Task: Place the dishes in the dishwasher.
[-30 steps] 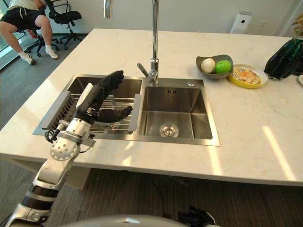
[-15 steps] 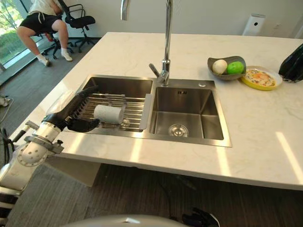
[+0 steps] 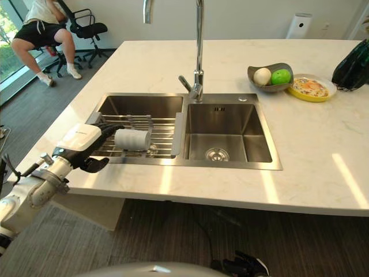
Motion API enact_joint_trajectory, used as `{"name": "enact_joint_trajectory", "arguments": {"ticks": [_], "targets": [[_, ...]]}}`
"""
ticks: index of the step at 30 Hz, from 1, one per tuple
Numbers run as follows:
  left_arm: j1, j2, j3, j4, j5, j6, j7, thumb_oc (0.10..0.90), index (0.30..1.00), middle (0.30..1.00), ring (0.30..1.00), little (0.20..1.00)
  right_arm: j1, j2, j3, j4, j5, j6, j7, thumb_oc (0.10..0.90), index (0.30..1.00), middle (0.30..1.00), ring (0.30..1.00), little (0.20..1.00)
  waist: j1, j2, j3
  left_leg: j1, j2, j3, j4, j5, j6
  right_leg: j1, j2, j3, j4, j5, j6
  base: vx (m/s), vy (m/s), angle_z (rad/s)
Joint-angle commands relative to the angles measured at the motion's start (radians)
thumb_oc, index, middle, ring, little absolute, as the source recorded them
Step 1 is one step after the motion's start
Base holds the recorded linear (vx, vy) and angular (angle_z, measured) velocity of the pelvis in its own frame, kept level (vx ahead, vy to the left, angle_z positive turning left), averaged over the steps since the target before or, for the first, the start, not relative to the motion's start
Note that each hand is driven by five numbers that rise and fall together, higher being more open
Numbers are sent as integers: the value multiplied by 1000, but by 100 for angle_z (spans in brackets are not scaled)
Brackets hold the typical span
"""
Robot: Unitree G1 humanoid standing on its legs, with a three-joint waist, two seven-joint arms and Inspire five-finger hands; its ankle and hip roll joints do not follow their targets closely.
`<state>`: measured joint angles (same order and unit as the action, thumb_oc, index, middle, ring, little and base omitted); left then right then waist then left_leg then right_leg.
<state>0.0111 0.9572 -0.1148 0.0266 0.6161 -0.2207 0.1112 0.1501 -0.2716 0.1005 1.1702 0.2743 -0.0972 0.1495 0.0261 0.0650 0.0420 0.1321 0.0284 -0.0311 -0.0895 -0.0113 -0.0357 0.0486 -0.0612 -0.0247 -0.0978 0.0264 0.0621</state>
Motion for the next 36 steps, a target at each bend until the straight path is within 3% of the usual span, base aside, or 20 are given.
{"name": "enact_joint_trajectory", "arguments": {"ticks": [1,8,23,36], "targets": [[-186,46,82,-18,26,0,117,800,900,900,900,900,84,1,58,10,-50,6,-2,800,900,900,900,900,-21,-73,-10,-33,-79,-14,2,14,38,33,-5,2,13,79,34,10,0,-6],[-198,40,57,28,41,13,112,800,900,900,900,900,84,-14,47,10,-31,5,1,800,900,900,900,900,-31,-70,-12,-27,-76,-3,2,6,39,33,-3,14,12,80,34,23,-2,-8],[-415,101,-77,236,-197,44,-25,800,900,900,900,900,40,-15,39,65,-39,38,-18,800,900,900,900,900,-63,-39,-5,-14,-69,43,2,-11,41,25,2,57,10,81,41,17,4,-9],[-567,130,-224,349,-295,54,-126,800,900,900,900,900,34,-16,39,81,-34,47,-13,800,900,900,900,900,-83,-21,1,-7,-68,65,2,-16,43,22,1,71,10,81,47,5,4,-3]]}}
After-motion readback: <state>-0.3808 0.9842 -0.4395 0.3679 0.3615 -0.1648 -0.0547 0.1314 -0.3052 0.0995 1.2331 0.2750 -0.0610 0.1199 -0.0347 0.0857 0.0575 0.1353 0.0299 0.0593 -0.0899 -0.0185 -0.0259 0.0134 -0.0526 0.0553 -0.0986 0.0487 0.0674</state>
